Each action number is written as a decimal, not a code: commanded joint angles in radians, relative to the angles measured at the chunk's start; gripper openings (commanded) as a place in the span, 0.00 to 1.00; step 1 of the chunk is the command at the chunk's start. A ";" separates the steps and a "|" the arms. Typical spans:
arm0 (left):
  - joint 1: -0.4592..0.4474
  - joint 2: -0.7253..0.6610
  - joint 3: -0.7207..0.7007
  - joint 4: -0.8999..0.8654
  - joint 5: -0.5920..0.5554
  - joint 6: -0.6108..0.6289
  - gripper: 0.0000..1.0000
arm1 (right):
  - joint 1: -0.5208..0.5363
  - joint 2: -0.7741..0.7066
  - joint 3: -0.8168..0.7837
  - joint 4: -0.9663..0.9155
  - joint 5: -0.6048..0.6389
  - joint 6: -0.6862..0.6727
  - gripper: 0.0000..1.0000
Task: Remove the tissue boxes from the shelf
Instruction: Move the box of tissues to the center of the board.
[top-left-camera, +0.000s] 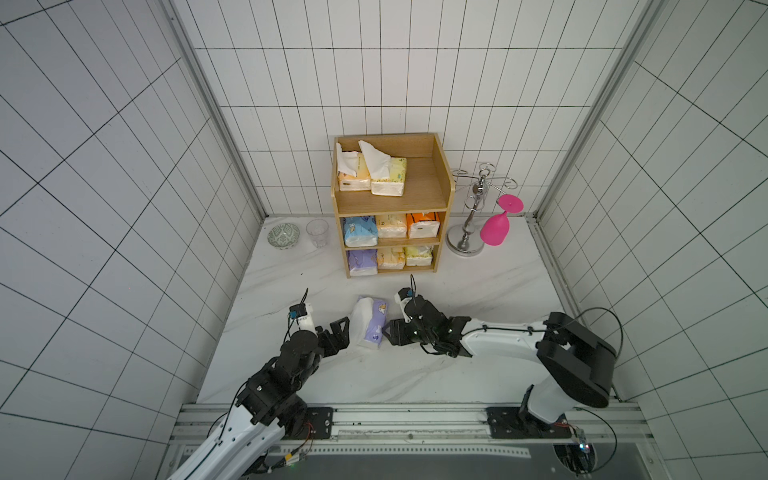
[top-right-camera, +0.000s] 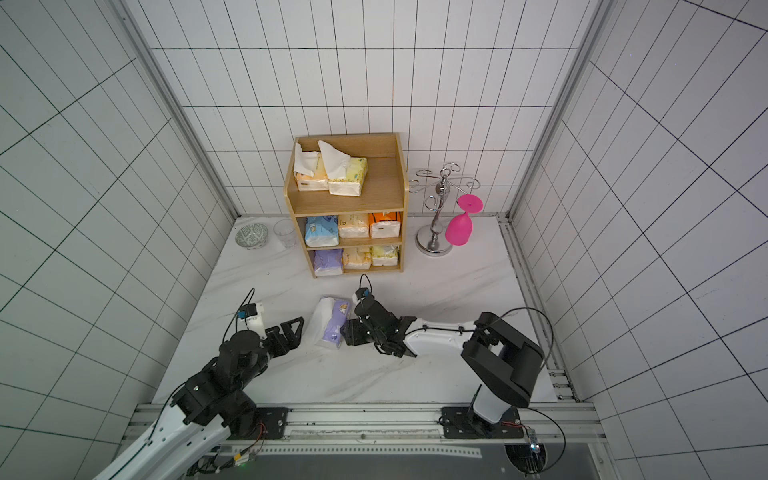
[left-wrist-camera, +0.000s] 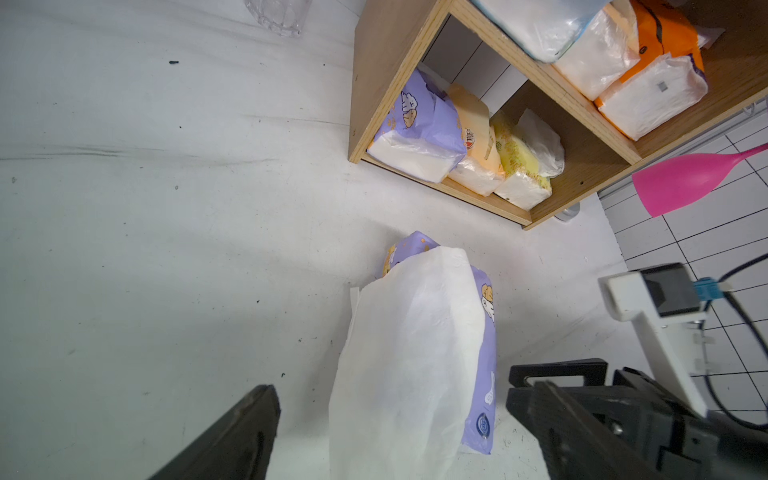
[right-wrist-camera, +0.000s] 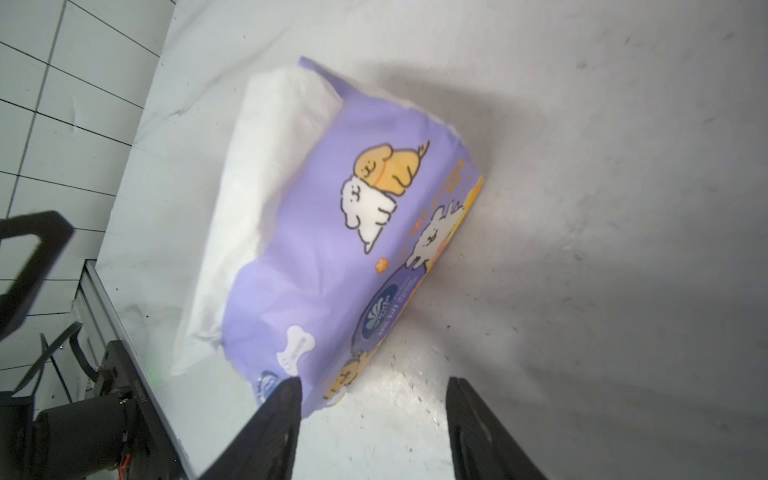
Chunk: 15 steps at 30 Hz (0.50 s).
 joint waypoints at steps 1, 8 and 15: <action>0.012 0.048 0.046 0.083 0.038 0.024 0.98 | -0.040 -0.124 0.007 -0.131 0.078 -0.041 0.63; 0.080 0.316 0.059 0.327 0.136 0.019 0.98 | -0.158 -0.047 0.001 -0.060 -0.125 -0.024 0.55; 0.211 0.353 0.054 0.348 0.228 0.023 0.98 | -0.154 0.122 0.052 0.135 -0.200 0.047 0.52</action>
